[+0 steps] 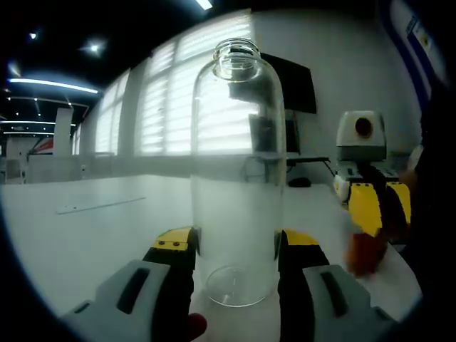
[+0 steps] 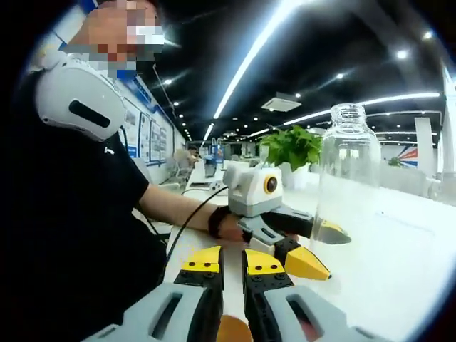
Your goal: Open cup lid place lid on tabletop
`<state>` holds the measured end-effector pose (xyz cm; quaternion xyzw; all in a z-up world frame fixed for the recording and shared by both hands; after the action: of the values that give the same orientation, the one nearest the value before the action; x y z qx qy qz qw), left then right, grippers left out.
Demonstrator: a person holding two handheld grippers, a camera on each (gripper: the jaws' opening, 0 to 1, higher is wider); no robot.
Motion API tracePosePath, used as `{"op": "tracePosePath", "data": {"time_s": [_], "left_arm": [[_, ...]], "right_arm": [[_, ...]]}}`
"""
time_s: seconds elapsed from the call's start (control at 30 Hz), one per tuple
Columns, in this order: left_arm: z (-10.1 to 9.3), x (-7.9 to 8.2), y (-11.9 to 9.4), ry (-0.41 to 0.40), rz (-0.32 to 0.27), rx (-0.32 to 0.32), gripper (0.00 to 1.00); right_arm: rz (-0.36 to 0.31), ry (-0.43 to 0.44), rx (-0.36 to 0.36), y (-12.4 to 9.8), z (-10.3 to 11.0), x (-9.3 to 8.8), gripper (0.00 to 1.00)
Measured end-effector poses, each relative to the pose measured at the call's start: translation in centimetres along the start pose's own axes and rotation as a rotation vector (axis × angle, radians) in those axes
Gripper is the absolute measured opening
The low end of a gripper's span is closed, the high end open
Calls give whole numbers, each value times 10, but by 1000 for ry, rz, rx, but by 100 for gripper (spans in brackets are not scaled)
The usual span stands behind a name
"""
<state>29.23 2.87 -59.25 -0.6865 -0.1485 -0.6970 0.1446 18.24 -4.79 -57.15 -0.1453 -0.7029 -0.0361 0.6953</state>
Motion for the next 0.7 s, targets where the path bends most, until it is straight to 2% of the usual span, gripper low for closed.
{"op": "tracePosePath", "data": {"time_s": [0.03, 0.07, 0.1, 0.13, 0.17, 0.7], "left_arm": [[0, 0, 0, 0, 0, 0, 36], [0, 0, 0, 1, 0, 1, 36], [0, 0, 0, 1, 0, 1, 36], [0, 0, 0, 1, 0, 1, 36], [0, 0, -1, 1, 0, 1, 36], [0, 0, 0, 1, 1, 5, 36]], "right_arm": [[-66, 59, -30, 1, -4, -1, 5], [-111, 69, -23, 1, -3, -2, 5], [-161, 64, -82, 1, -7, -2, 5], [-228, 82, -96, 2, -6, 1, 5], [-219, 99, -56, 3, 0, -1, 5], [-235, 100, -72, -10, -2, 9, 4]]}}
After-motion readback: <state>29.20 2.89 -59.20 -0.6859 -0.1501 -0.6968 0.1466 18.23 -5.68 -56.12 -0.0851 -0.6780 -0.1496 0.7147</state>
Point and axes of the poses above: the point that each gripper's makers call its tool centre point, and the gripper's own axes: y roughly forward along the fingers, z roughly to its left, x roughly out of its top, the point moved 6 cm from there along -y, roughly backward along the fingers, and after that the axes turned 1 degree about -x, right-handed, at the moved point
